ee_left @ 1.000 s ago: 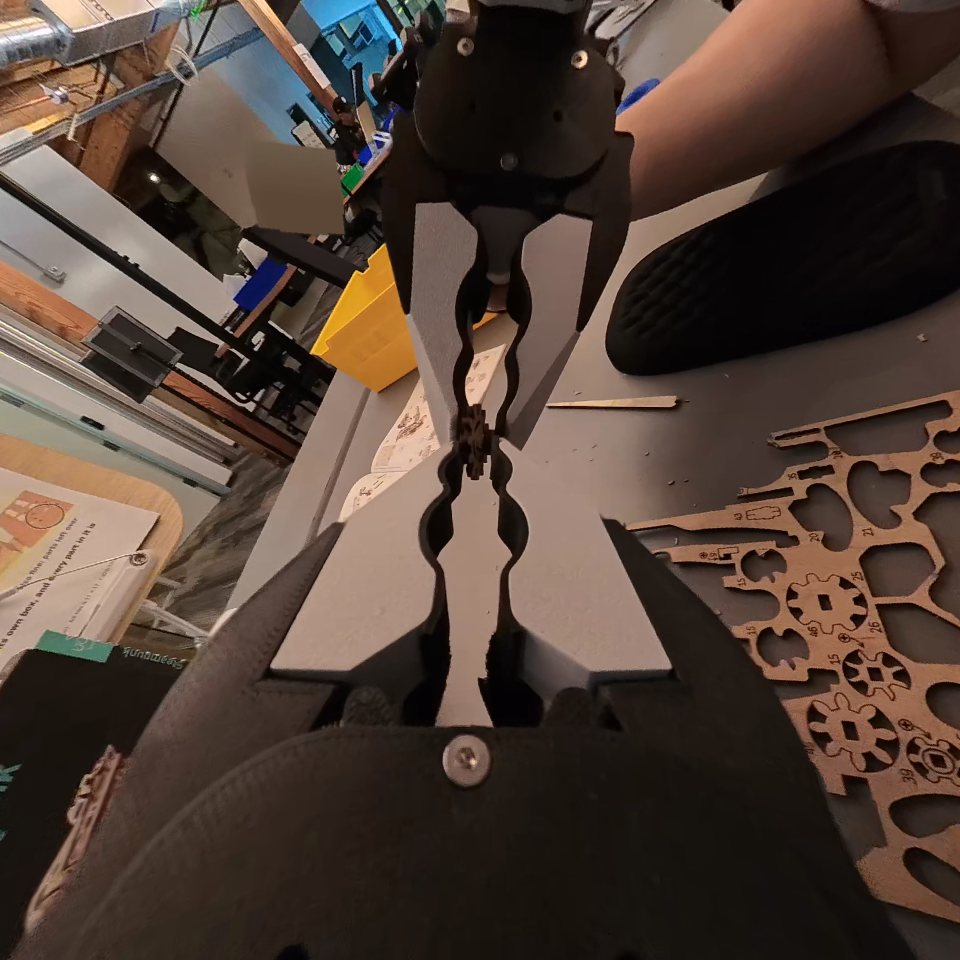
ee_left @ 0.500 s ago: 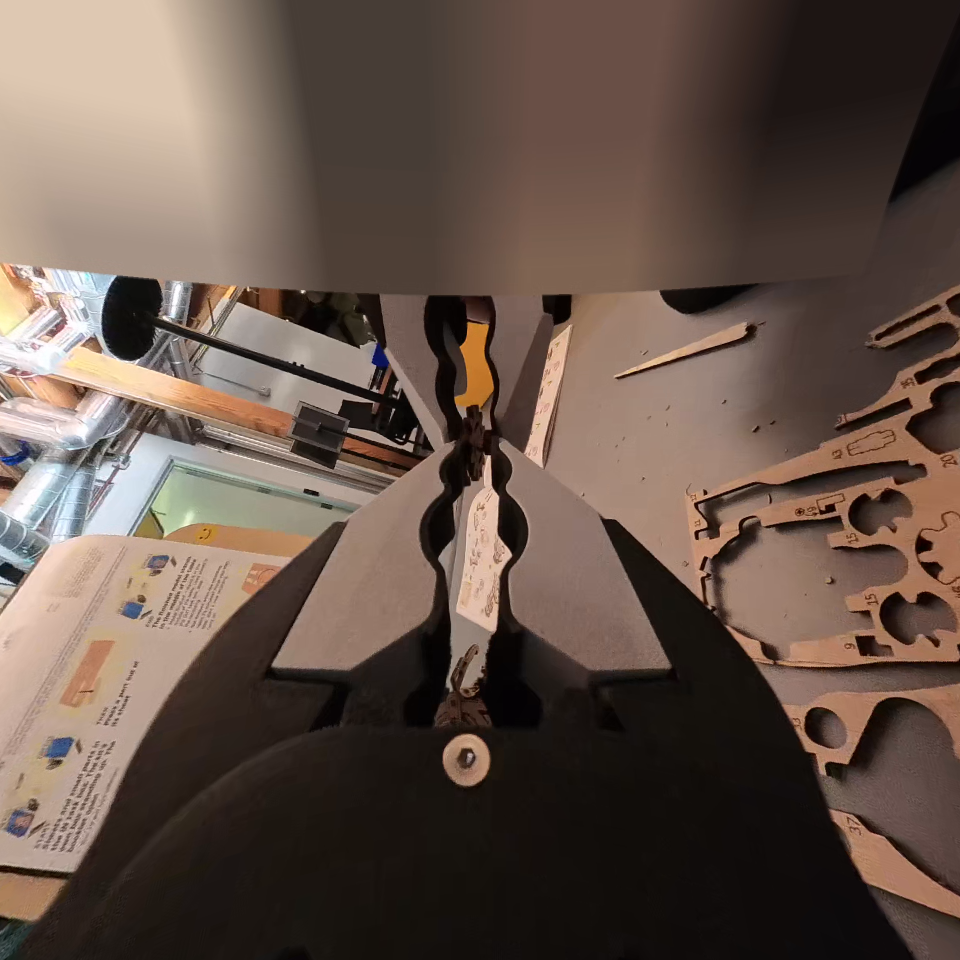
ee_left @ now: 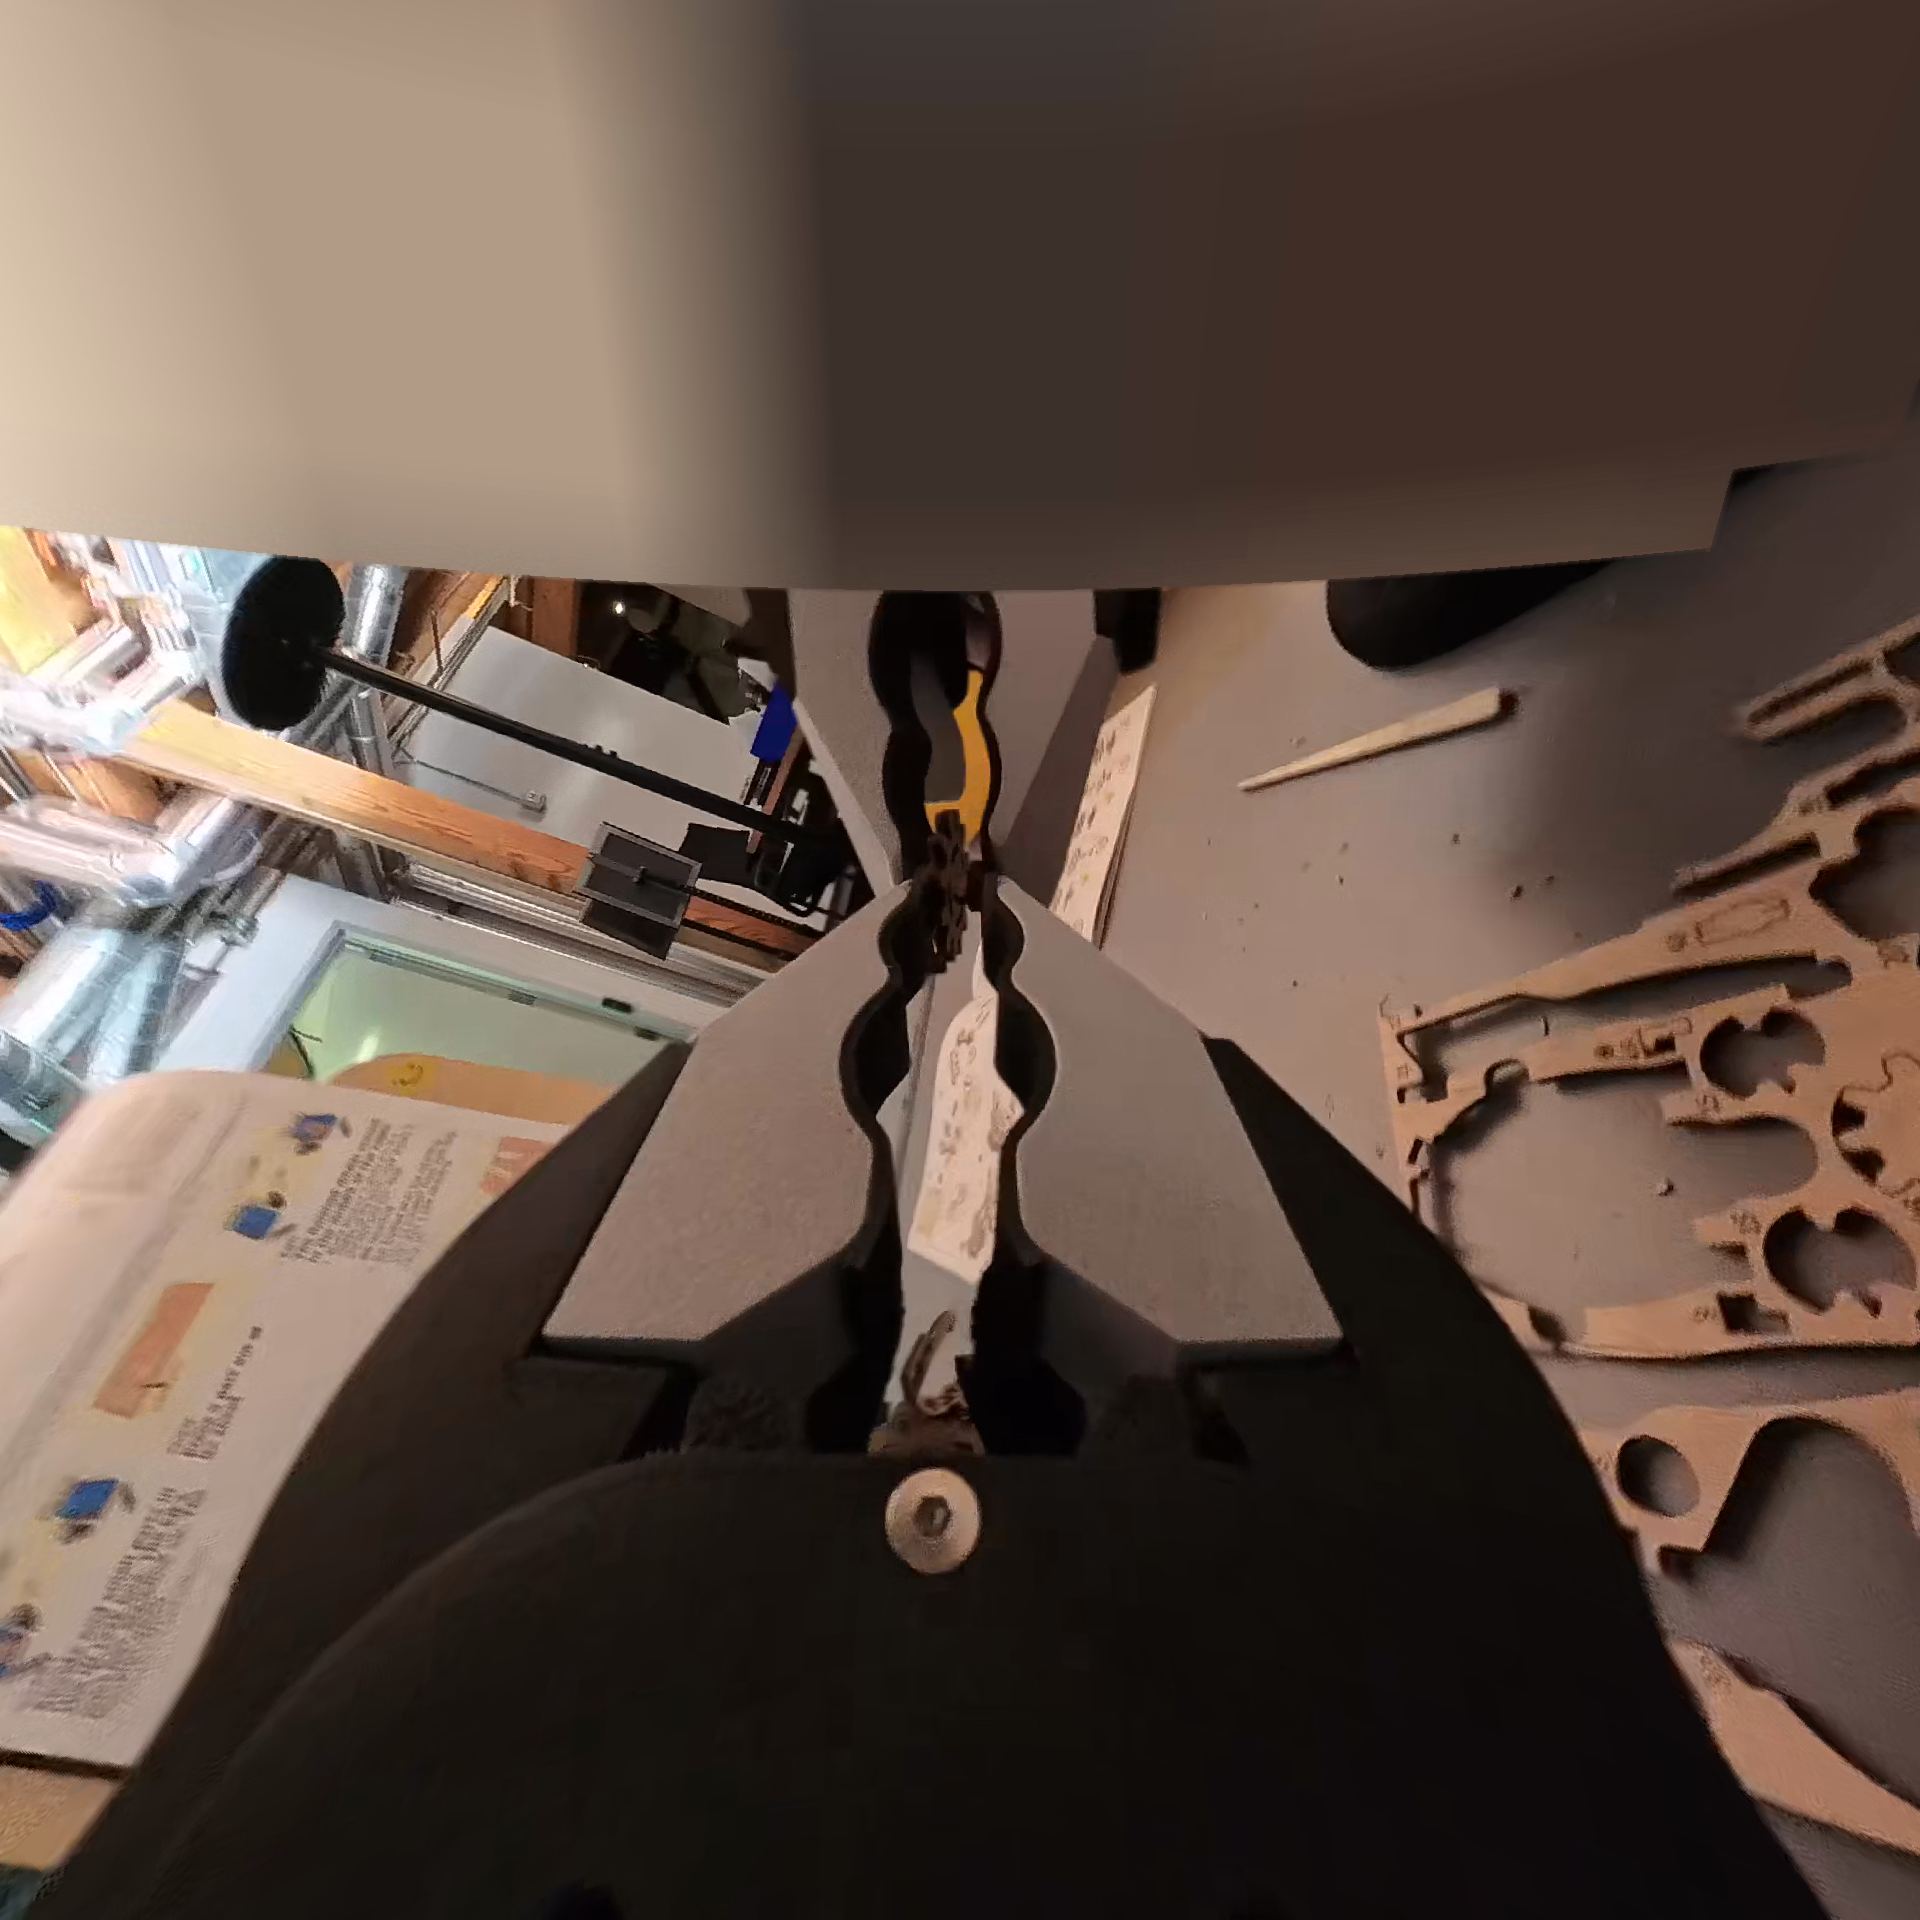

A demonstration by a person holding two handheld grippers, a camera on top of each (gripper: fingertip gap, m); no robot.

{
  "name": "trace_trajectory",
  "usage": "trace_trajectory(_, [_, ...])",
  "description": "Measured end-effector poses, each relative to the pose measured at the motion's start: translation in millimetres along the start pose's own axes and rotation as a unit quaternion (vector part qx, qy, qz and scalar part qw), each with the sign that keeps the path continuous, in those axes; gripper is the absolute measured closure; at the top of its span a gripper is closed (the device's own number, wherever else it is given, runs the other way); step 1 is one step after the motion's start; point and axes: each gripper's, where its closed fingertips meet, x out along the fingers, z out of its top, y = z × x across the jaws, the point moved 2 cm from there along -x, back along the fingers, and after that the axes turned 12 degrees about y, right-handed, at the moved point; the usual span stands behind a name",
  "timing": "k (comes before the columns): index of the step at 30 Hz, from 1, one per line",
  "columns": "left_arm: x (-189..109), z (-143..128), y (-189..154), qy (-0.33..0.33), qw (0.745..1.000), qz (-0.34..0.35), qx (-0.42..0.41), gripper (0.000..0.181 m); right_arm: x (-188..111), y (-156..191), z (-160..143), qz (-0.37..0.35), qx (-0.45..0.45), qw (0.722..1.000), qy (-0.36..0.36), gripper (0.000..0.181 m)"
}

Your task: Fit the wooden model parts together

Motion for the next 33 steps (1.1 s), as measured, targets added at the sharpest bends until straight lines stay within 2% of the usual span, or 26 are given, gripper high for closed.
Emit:
trace_trajectory(2, [-1,1,8,-0.008,0.999,-0.006,-0.054,0.175,-4,-8,4,-0.036,0.000,0.999,-0.033,0.169])
trace_trajectory(5, [0,-2,10,-0.003,0.997,-0.018,-0.081,0.175,-1,-10,1,-0.077,-0.029,0.997,-0.011,0.169])
trace_trajectory(9, [2,-1,6,-0.002,0.999,-0.008,-0.052,0.174,-2,-7,-1,-0.023,0.006,1.000,-0.004,0.170])
trace_trajectory(12, [3,-4,5,0.000,0.999,-0.009,-0.054,0.174,1,-7,-4,-0.038,-0.009,0.999,0.017,0.171])
trace_trajectory(15, [2,-2,9,-0.011,0.994,-0.024,-0.105,0.174,0,-9,-1,-0.003,0.036,0.999,-0.004,0.169])
trace_trajectory(20, [-5,2,24,-0.053,0.979,-0.044,-0.193,0.174,-13,-17,6,-0.020,0.034,0.998,-0.039,0.169])
trace_trajectory(25, [-4,2,21,-0.058,0.976,-0.060,-0.201,0.174,-14,-17,8,-0.017,0.035,0.998,-0.042,0.173])
trace_trajectory(28, [-4,1,22,-0.061,0.976,-0.059,-0.201,0.174,-14,-13,9,-0.009,0.028,0.999,-0.041,0.166])
trace_trajectory(33, [-6,4,24,-0.071,0.974,-0.058,-0.205,0.174,-18,-16,13,0.001,0.050,0.997,-0.060,0.168])
